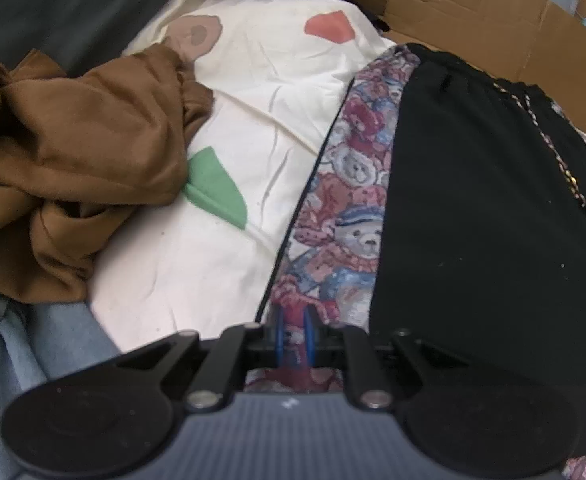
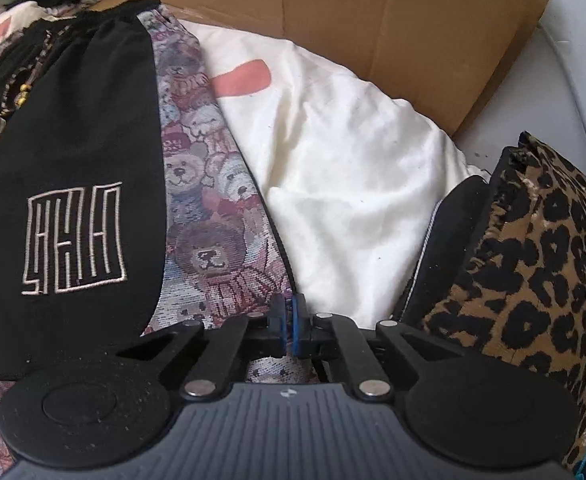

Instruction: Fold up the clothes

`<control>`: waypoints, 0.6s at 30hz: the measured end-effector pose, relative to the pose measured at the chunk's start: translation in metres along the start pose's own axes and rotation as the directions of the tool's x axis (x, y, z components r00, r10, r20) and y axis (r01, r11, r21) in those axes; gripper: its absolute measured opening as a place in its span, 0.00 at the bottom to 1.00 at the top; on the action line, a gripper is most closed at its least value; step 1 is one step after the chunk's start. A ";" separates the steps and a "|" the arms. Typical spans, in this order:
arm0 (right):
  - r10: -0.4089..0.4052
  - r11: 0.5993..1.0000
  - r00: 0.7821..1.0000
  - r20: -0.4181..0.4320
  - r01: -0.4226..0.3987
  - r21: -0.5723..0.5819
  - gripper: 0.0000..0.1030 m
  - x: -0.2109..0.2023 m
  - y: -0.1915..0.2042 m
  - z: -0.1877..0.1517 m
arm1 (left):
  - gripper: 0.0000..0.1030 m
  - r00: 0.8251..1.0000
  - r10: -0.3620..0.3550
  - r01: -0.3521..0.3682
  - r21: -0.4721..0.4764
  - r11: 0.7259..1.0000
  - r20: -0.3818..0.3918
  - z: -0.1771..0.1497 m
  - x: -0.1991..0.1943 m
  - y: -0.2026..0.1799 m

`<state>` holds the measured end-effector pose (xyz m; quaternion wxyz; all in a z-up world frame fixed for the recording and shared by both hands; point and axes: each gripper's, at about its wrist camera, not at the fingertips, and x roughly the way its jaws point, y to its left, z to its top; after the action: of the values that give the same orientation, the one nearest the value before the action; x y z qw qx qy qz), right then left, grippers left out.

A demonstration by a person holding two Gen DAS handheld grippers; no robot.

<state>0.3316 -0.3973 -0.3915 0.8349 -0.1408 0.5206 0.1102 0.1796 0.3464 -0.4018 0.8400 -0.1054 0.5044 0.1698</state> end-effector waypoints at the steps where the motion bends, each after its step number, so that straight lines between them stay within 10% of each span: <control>1: -0.009 1.000 1.000 -0.004 0.009 0.000 0.00 0.002 0.000 0.000 | 0.12 1.000 0.000 0.000 0.000 1.000 0.000 0.000 0.000 0.000; 18: -0.117 0.987 0.993 -0.005 0.116 0.110 0.04 -0.043 -0.019 -0.031 | 0.12 1.000 0.029 -0.029 0.032 0.999 -0.003 -0.015 -0.006 0.002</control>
<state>0.2937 -0.4271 -0.3635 0.8469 -0.1246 0.5160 0.0325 0.1644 0.3424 -0.4036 0.8381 -0.0848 0.5102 0.1735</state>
